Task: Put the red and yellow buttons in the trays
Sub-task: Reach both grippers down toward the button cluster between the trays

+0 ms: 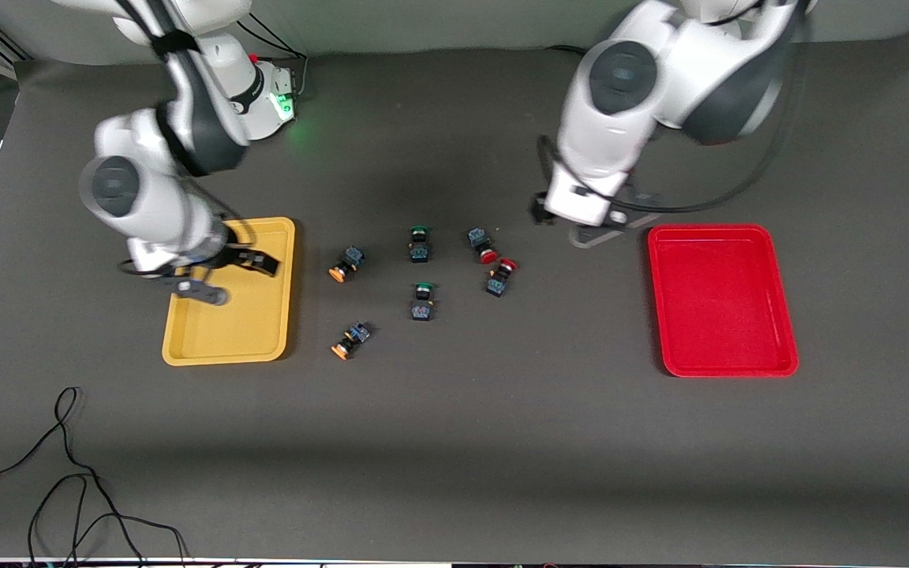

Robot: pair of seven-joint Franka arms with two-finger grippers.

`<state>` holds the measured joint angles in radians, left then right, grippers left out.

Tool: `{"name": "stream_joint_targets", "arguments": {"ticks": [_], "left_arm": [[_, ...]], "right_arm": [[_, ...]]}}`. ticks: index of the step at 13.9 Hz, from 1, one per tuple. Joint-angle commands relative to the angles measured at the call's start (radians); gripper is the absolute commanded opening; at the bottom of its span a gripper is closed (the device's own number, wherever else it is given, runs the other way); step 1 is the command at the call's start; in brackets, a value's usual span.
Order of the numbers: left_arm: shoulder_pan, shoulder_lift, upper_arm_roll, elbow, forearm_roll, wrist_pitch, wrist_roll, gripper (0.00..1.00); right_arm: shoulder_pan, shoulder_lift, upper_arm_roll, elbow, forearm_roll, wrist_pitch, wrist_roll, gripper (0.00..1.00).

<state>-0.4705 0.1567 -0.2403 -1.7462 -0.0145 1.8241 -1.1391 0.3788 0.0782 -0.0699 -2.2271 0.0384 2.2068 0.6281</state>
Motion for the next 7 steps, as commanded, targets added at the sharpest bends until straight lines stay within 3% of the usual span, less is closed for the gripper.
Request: {"name": "stream_joint_targets", "arguments": {"ticks": [1,3,7], "left_arm": [[-0.112,0.052,0.015,0.007,0.005,0.139,-0.149,1.0],[-0.189,0.089,0.016,0.007,0.019,0.191,-0.195,1.0],[-0.212,0.17,0.018,-0.016,0.024,0.279,-0.199,1.0]], "right_arm": [[0.067,0.075,-0.007,-0.022,0.026,0.1,0.135,1.0],[0.126,0.155,-0.008,-0.022,0.13,0.164,0.163,1.0],[0.192,0.251,-0.008,-0.022,0.152,0.273,0.255,1.0]]}}
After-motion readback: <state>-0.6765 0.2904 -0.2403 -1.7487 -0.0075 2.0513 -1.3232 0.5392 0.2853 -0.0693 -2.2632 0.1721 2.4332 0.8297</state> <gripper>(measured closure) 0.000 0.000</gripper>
